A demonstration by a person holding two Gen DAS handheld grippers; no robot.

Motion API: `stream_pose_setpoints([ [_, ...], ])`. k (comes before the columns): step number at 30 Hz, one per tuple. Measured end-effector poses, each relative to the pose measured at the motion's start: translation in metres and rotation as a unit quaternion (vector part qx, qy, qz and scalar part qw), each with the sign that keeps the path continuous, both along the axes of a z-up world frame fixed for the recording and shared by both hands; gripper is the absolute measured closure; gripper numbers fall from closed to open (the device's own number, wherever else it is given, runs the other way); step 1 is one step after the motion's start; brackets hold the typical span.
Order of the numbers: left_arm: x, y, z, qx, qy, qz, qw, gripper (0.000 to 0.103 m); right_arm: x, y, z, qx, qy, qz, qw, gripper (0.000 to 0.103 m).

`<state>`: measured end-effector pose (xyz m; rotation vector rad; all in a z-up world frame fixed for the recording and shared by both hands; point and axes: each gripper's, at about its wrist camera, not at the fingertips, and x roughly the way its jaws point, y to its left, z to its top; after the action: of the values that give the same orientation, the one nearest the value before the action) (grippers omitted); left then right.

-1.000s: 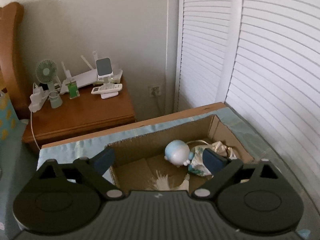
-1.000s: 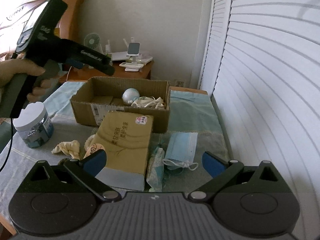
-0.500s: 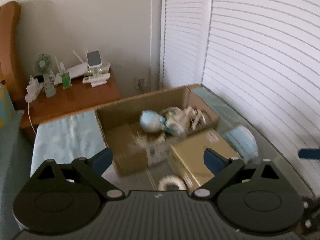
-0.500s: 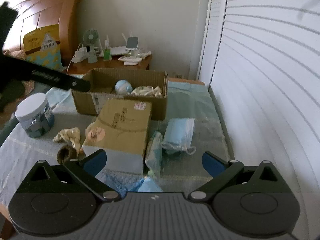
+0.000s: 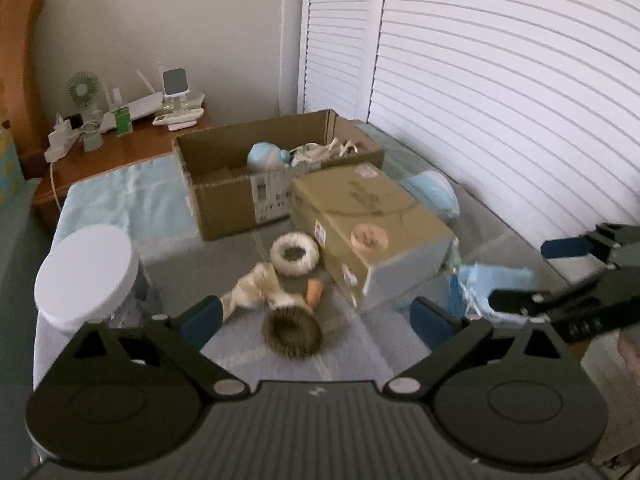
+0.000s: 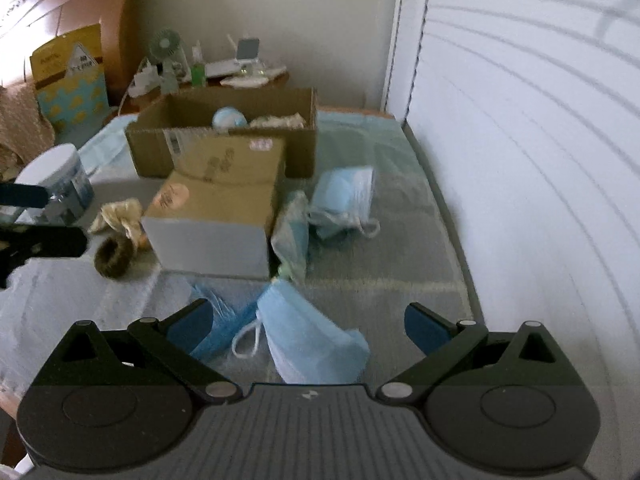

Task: Organize soft objects
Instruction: 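Move the right gripper to the blue face mask while the left gripper grasps the white cloth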

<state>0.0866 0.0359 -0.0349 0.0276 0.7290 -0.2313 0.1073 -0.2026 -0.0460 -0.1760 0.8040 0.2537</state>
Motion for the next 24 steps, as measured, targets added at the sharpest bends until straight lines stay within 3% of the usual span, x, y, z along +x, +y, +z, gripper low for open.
stream_pose_setpoints([
  [13, -0.023, -0.016, -0.013, -0.002, 0.029, -0.065, 0.9975, 0.003, 0.009, -0.012, -0.034, -0.031, 0.036, -0.017, 0.999, 0.000],
  [24, -0.022, -0.057, -0.033, -0.002, 0.058, -0.164, 0.9848, 0.003, 0.004, -0.030, -0.046, -0.009, 0.035, 0.002, 0.999, 0.000],
])
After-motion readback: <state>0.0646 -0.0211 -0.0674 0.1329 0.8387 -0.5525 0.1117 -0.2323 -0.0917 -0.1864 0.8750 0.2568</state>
